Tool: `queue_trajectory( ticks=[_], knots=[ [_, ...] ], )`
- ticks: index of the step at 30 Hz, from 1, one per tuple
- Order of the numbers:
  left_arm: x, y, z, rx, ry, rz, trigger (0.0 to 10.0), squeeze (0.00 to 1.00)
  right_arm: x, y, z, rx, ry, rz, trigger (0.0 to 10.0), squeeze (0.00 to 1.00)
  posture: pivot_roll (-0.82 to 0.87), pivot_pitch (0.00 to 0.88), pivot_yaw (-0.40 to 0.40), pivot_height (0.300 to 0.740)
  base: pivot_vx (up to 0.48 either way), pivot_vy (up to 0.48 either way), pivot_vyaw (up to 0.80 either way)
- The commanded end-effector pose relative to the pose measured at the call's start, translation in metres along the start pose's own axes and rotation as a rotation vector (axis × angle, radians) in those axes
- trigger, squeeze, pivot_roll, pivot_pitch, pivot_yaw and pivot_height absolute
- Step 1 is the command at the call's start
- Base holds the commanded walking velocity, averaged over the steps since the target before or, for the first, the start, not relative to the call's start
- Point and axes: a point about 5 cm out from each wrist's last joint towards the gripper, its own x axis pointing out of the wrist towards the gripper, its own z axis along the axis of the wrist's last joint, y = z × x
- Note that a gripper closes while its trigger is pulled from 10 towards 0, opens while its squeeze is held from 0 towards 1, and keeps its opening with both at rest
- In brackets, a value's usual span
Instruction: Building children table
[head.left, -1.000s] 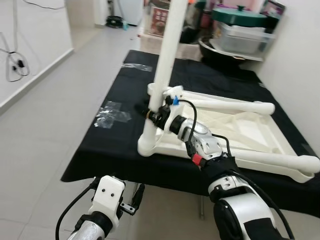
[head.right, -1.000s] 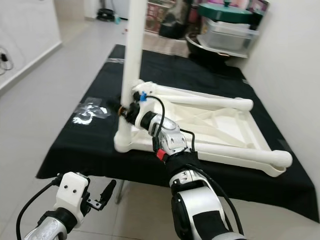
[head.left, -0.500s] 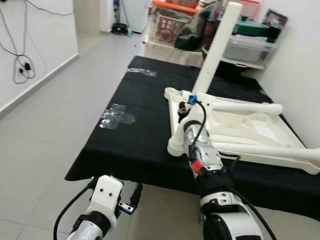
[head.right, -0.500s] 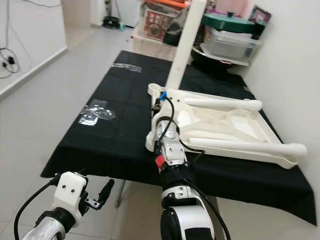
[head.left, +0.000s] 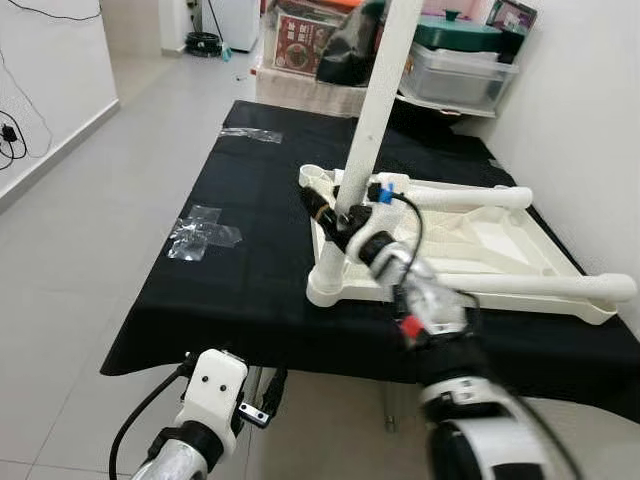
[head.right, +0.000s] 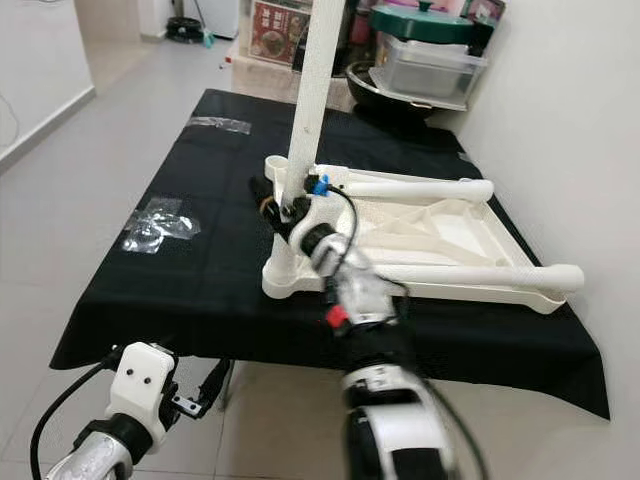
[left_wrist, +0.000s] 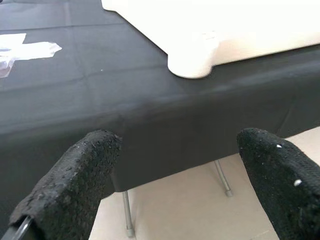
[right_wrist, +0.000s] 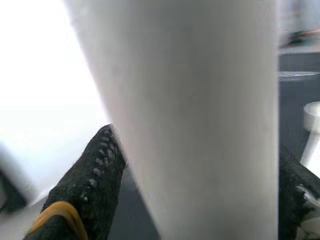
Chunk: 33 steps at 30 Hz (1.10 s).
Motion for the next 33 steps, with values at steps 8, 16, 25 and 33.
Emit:
queue_trajectory(
  ticks=[8,16,25,33],
  knots=[
    [0.0,-0.003,-0.003,-0.002,0.009,-0.007,10.0,0.0,0.006,0.034,-0.01,-0.02,0.157,0.501,10.0,0.0,0.14,0.042,-0.164,0.74,0.0,0.0,0.0],
    [-0.002,-0.004,-0.003,0.0,0.011,-0.005,10.0,0.0,0.022,0.044,-0.013,-0.032,0.186,0.605,2.4,0.0,0.15,0.041,-0.173,0.74,0.0,0.0,0.0],
    [-0.003,-0.004,-0.004,-0.003,0.014,-0.009,10.0,0.0,0.033,0.021,-0.015,-0.121,0.143,0.198,0.0,0.0,0.15,0.029,-0.171,0.74,0.0,0.0,0.0],
    [-0.002,-0.003,-0.004,-0.001,0.015,-0.015,10.0,0.0,0.011,-0.025,-0.02,-0.037,0.043,-0.735,0.0,0.0,0.14,0.026,-0.165,0.74,0.0,0.0,0.0]
  ],
)
